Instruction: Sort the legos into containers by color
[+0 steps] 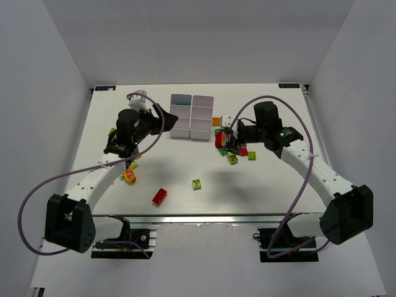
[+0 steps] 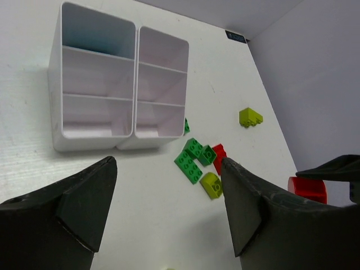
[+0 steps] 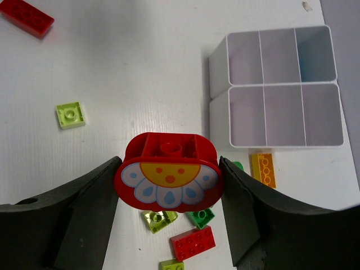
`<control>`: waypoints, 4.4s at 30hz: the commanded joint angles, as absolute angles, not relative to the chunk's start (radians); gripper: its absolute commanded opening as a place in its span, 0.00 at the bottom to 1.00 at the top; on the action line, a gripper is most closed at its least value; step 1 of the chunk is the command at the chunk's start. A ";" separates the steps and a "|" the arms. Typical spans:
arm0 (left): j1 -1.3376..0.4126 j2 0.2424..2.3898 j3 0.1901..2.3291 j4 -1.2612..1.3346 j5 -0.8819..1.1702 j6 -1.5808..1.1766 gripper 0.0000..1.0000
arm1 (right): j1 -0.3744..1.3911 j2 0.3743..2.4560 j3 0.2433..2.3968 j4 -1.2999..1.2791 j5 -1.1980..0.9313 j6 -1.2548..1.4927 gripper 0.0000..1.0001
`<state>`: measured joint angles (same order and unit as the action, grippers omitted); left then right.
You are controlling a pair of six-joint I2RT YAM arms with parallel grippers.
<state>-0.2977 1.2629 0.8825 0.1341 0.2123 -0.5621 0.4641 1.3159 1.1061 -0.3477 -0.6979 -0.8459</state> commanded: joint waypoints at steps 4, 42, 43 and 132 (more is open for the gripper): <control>-0.287 1.131 0.801 0.121 0.325 -0.636 0.83 | 0.580 1.338 1.206 -0.439 -0.626 -0.917 0.06; -0.448 1.175 0.612 0.425 0.540 -0.877 0.85 | 0.788 1.462 1.259 -0.318 -0.423 -0.796 0.08; -0.451 1.178 0.612 0.442 0.543 -0.880 0.85 | 0.788 1.463 1.261 -0.319 -0.423 -0.796 0.08; -0.221 1.986 1.686 -0.523 0.259 -1.600 0.14 | 0.339 1.276 0.917 0.057 -0.437 -0.310 0.06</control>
